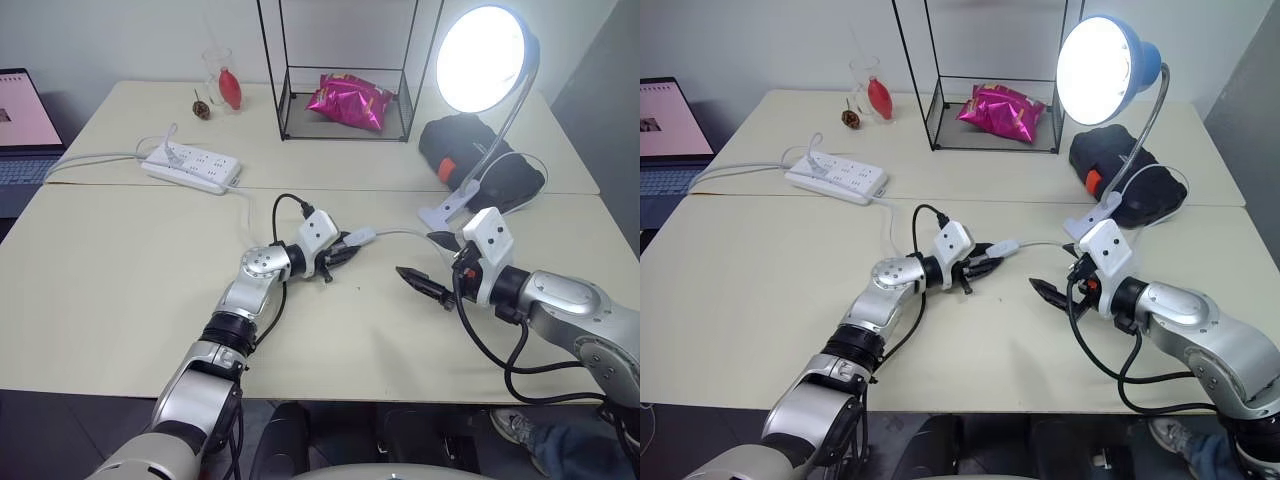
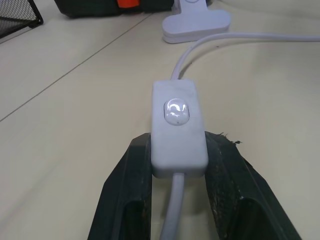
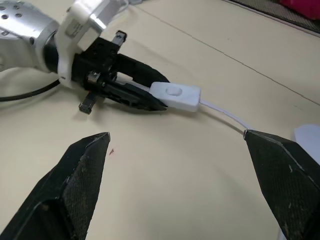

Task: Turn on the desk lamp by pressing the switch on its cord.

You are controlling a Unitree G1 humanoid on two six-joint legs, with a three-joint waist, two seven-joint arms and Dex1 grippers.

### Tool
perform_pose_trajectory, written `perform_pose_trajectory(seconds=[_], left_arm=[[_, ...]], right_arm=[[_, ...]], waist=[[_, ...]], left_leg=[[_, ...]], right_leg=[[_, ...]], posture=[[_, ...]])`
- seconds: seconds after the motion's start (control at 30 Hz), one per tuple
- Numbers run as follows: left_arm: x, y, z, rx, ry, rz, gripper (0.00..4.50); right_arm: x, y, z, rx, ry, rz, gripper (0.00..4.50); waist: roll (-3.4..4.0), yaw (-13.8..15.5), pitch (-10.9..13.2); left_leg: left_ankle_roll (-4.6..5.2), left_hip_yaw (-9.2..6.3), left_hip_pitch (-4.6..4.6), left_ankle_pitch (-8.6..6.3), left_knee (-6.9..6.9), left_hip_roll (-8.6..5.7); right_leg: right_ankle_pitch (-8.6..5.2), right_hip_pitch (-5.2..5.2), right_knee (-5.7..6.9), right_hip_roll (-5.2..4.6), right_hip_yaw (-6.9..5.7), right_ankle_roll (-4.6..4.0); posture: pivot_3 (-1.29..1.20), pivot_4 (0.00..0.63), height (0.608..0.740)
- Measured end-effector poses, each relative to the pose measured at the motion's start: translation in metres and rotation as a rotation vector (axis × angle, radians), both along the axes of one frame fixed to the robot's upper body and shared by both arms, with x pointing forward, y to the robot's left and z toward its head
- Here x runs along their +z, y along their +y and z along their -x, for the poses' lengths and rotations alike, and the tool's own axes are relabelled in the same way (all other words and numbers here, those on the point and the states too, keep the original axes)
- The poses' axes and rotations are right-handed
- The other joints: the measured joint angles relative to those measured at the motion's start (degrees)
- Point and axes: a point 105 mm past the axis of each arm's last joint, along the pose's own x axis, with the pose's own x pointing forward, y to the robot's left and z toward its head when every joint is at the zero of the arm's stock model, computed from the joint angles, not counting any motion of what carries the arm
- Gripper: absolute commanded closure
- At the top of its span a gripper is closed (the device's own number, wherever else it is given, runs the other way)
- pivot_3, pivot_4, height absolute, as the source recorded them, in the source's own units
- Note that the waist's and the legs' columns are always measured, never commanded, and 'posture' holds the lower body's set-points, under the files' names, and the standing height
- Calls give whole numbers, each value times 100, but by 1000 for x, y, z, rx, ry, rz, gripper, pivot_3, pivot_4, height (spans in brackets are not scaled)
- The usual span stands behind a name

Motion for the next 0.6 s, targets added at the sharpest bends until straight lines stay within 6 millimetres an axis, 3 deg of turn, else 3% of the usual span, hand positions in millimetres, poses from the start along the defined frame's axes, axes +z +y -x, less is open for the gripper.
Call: perform_pose_trajectory(seconds=[0.43, 0.6], left_arm=[[3, 4, -7, 18, -32, -19, 249], [23, 26, 0, 68, -74, 24, 249]], right_arm=[[-5, -4, -2, 41, -6, 52, 0], [-4, -9, -7, 47, -16, 71, 0]], waist=[[0, -3, 0], [-1, -13, 1]], left_leg=[[0, -1, 3, 0, 3, -1], [0, -3, 4, 0, 1, 6]], right_leg=[[3, 3, 3, -2, 0, 3], [4, 0, 6, -1, -1, 1]], posture=[[0, 150, 740], [0, 150, 740]])
